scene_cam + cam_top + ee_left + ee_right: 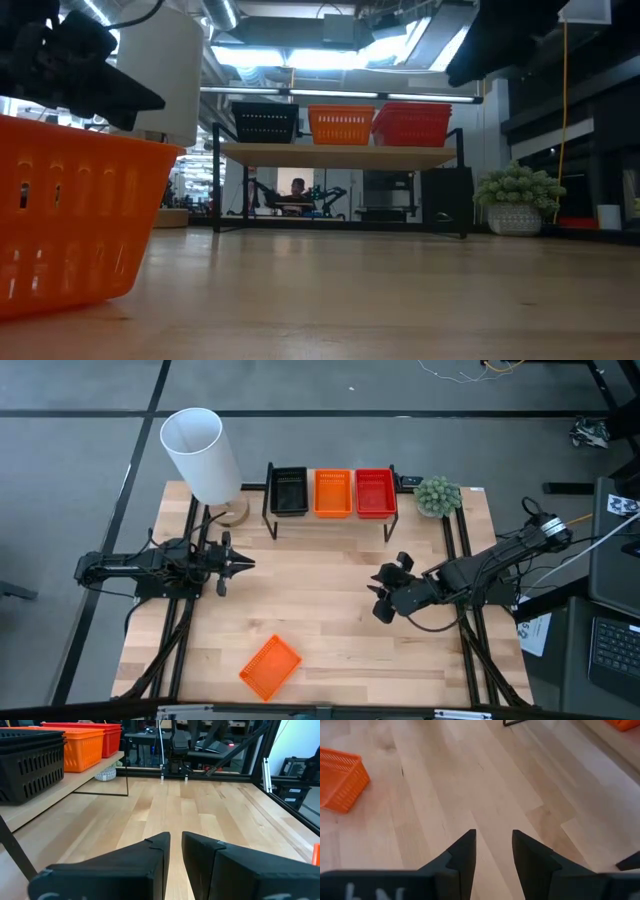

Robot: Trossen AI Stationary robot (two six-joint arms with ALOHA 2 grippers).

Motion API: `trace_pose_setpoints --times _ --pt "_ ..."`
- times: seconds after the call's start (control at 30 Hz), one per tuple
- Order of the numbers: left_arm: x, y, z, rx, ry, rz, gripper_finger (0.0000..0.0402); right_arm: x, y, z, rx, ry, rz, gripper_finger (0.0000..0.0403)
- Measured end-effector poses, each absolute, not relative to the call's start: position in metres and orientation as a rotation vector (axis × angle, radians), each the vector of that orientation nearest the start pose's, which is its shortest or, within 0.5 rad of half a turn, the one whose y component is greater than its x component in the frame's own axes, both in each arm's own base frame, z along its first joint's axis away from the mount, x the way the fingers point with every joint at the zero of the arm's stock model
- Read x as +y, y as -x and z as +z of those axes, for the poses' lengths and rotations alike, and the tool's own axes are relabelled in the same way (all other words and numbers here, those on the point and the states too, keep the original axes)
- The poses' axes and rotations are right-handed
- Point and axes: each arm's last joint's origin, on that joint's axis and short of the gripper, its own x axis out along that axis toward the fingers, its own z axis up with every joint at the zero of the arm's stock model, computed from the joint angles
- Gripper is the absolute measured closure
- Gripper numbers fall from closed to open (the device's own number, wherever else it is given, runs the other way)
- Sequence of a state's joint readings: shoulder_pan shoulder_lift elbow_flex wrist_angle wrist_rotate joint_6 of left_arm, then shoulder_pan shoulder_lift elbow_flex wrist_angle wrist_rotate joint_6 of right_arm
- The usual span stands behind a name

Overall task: Stack baskets on shelf by color
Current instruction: Stack the orange basket on top of the stacked orange baskets on the shelf

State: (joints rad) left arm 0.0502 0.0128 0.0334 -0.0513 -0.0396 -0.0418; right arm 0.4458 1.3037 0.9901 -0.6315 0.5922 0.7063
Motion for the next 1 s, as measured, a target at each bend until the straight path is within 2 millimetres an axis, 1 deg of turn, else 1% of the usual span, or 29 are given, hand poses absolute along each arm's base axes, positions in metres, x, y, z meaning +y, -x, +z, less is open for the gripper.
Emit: trace_pose_setpoints --times 0.13,0.23,0.3,0.4,0.47,0.67,0.77,0.9,1.0 --pt "0.006 -0.096 0.169 0.029 0.042 0.09 0.036 0.103 -0.253 0.256 0.691 -0.175 -0.377 0.0277" --pt "0.006 -0.096 0.169 0.029 0.042 0.09 0.036 0.111 -0.268 0.252 0.655 -0.101 -0.277 0.0277" --pt "0.006 -0.096 0.169 0.029 0.042 0.09 0.036 0.118 -0.28 0.252 0.595 -0.067 -0.197 0.0277" --pt "0.006 -0.096 0.169 0.029 0.042 0.091 0.036 0.126 -0.298 0.251 0.48 -0.099 -0.138 0.0277" --pt "0.006 -0.096 0.169 0.029 0.042 0.09 0.036 0.132 -0.309 0.25 0.462 -0.086 -0.083 0.0277" --pt "0.006 -0.096 0.169 0.029 0.042 0.09 0.036 0.155 -0.35 0.235 0.536 0.029 0.073 0.0277" --pt "0.006 -0.096 0.169 0.029 0.042 0.09 0.036 0.169 -0.375 0.232 0.575 0.063 0.139 0.0277" --pt "0.006 -0.096 0.169 0.029 0.042 0.09 0.036 0.186 -0.409 0.226 0.648 0.152 0.205 0.0277" --pt "0.006 -0.096 0.169 0.029 0.042 0.09 0.036 0.196 -0.434 0.222 0.645 0.191 0.232 0.0277"
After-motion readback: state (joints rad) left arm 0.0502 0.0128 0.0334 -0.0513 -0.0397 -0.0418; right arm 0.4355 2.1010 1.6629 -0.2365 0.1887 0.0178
